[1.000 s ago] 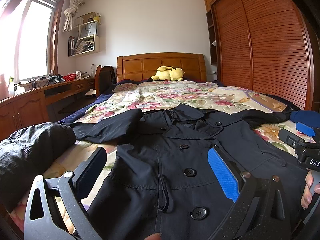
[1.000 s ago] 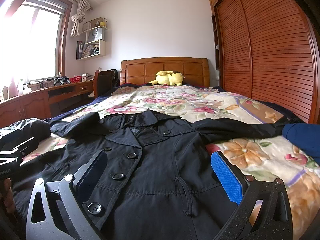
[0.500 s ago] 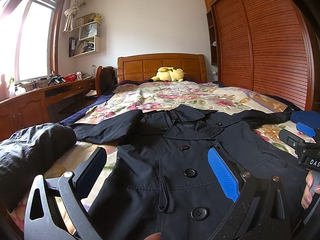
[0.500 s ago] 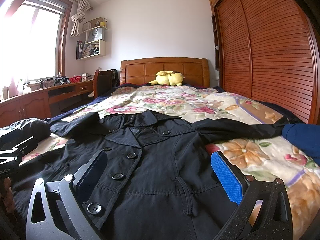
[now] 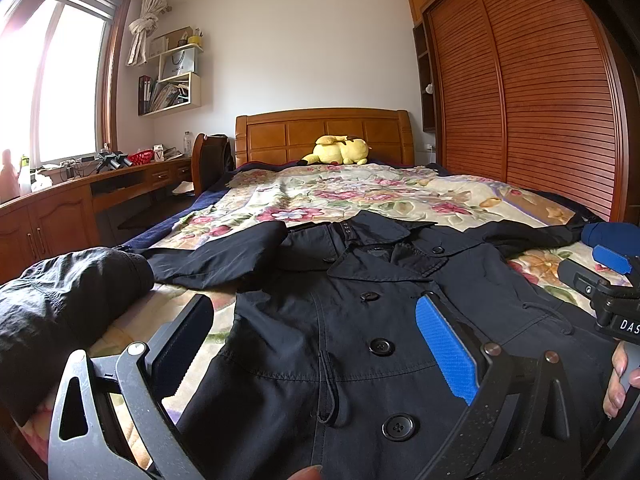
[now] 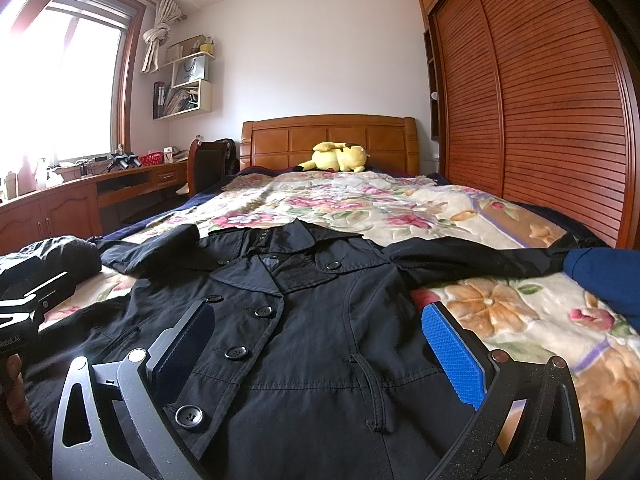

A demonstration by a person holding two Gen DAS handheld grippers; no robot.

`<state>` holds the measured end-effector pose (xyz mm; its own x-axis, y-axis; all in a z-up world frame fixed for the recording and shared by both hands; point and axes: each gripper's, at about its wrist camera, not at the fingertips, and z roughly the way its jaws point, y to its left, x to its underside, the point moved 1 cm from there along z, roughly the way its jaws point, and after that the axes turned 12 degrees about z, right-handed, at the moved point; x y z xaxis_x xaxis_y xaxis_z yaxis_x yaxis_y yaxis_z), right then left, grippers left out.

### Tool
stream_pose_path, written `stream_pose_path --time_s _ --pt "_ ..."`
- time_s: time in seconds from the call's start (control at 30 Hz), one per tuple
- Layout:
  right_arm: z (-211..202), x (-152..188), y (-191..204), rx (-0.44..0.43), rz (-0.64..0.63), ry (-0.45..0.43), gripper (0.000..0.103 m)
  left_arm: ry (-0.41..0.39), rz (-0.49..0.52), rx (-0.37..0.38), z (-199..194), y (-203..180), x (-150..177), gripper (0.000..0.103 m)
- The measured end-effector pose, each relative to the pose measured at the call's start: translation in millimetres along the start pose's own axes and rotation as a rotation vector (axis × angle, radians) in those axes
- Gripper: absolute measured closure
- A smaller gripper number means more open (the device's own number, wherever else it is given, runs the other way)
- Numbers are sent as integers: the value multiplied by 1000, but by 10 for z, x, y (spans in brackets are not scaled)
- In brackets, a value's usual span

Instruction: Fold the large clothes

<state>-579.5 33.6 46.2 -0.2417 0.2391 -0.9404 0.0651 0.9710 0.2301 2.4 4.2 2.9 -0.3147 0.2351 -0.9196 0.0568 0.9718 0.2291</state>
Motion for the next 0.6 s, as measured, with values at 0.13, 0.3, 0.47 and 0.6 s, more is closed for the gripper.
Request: stream_pose_path --time_s 0.13,0.3,0.47,0.6 --pt "-1 1 1 1 0 0 0 -1 0 0 -2 -2 2 1" --pt "2 -1 -3 -5 -5 6 0 3 4 1 13 23 -14 1" --pt "15 -8 34 -41 -12 29 0 2 0 -2 7 81 -53 1" --pt "34 -28 92 -67 -22 37 0 15 27 -20 23 160 -117 1"
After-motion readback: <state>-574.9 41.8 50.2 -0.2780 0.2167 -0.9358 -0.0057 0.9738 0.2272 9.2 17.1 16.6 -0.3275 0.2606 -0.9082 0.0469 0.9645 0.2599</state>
